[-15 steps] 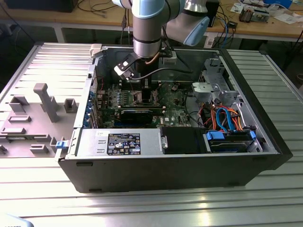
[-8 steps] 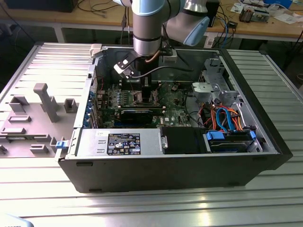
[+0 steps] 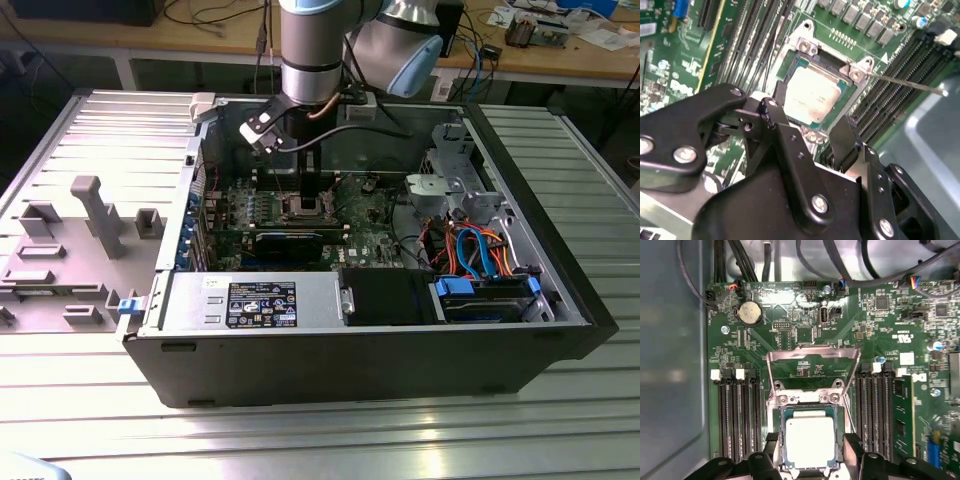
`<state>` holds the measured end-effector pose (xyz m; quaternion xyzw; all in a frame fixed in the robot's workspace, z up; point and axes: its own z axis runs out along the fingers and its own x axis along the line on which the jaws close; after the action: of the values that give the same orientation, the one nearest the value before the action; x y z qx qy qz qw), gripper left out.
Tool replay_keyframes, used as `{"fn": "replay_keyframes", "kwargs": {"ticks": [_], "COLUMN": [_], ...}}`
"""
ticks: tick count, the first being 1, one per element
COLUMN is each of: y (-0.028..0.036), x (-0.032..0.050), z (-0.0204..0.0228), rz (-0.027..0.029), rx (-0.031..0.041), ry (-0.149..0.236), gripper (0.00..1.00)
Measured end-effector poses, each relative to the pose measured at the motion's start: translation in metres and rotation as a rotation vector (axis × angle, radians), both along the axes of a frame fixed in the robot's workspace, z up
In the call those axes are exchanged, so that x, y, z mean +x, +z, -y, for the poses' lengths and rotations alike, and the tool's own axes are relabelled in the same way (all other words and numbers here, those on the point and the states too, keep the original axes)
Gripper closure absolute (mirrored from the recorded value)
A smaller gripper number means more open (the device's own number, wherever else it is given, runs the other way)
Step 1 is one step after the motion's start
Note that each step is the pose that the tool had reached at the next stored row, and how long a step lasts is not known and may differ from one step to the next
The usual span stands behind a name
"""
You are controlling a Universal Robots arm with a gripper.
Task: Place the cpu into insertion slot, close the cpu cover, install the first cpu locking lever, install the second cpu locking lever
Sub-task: 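Place the cpu into insertion slot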
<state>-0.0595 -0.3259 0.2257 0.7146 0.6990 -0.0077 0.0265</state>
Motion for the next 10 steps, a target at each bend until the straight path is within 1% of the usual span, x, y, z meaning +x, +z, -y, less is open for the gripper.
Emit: {"fn": "replay_keyframes", "kwargs": {"ticks": [2, 3, 5, 8, 9, 10], "y": [0.0044, 0.0057, 0.0089, 0.0214, 0.0243, 0.0262], "x": [0.0, 0.0, 0.0, 0.0, 0.0, 0.0], "z": [0.0, 0.0, 0.0, 0.0, 0.0, 0.0], "rz": [0.0, 0.0, 0.0001, 0.0001, 0.0001, 0.0], "rx": [0.0001, 0.0, 0.0001, 0.0, 0.0001, 0.0], "ry": [0.0, 0.0, 0.0, 0.0, 0.0, 0.0], "gripper": [0.38, 0.4, 0.53, 0.71, 0.83, 0.83]}}
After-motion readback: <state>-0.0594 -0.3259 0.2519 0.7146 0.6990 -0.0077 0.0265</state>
